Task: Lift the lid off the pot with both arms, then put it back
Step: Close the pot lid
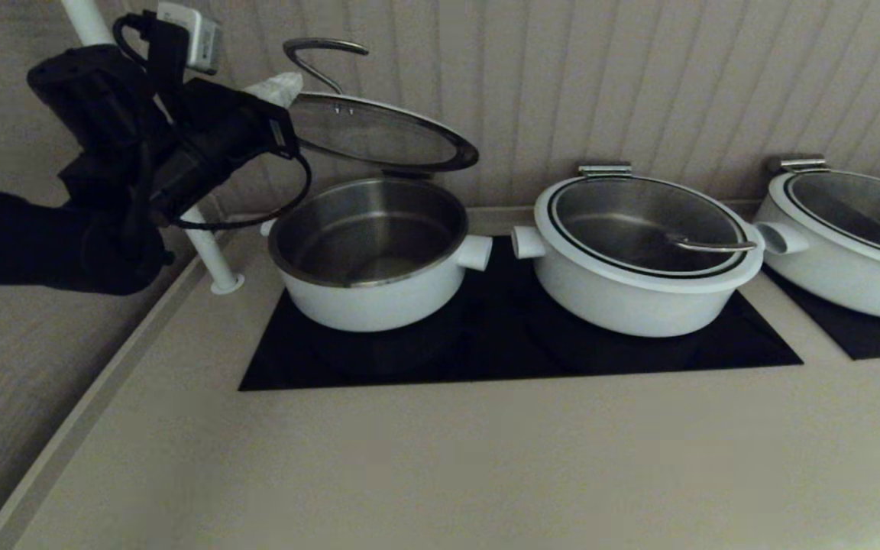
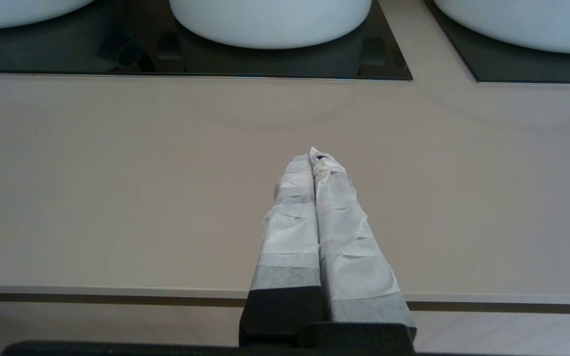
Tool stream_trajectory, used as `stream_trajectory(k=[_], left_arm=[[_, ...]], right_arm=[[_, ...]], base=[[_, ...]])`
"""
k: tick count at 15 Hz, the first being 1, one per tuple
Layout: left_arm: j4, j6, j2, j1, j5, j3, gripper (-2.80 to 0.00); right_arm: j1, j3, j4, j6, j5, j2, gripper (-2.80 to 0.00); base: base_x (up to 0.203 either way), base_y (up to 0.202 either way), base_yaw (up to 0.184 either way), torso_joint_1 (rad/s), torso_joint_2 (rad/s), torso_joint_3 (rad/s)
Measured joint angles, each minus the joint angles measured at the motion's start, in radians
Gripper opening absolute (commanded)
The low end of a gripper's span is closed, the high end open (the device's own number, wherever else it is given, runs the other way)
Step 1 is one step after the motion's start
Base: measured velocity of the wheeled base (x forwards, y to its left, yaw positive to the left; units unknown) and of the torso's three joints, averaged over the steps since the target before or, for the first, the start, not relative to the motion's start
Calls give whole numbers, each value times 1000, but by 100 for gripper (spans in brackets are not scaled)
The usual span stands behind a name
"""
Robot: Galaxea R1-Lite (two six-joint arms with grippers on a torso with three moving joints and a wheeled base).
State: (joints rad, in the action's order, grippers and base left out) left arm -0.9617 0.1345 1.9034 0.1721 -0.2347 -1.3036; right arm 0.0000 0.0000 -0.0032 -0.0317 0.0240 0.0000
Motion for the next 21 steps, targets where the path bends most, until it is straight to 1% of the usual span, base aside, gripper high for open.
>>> stream_trajectory(k=[5,10,15,17,21], left_arm=[[-32,0,-32,0,1,107,-280],[-43,0,-66,0,0,147,-280],[-47,3,-113,-7,1,278,-280],[-49,2,-119,-8,1,299,-280],[-50,2,-113,-8,1,304,-280]], right_arm=[[0,0,0,0,0,0,-280],[0,0,0,0,0,0,-280],[0,0,0,0,0,0,-280],[0,0,0,0,0,0,-280],[0,0,0,0,0,0,-280]], base=[[0,0,0,0,0,0],[0,0,0,0,0,0],[0,0,0,0,0,0],[0,0,0,0,0,0],[0,0,0,0,0,0]])
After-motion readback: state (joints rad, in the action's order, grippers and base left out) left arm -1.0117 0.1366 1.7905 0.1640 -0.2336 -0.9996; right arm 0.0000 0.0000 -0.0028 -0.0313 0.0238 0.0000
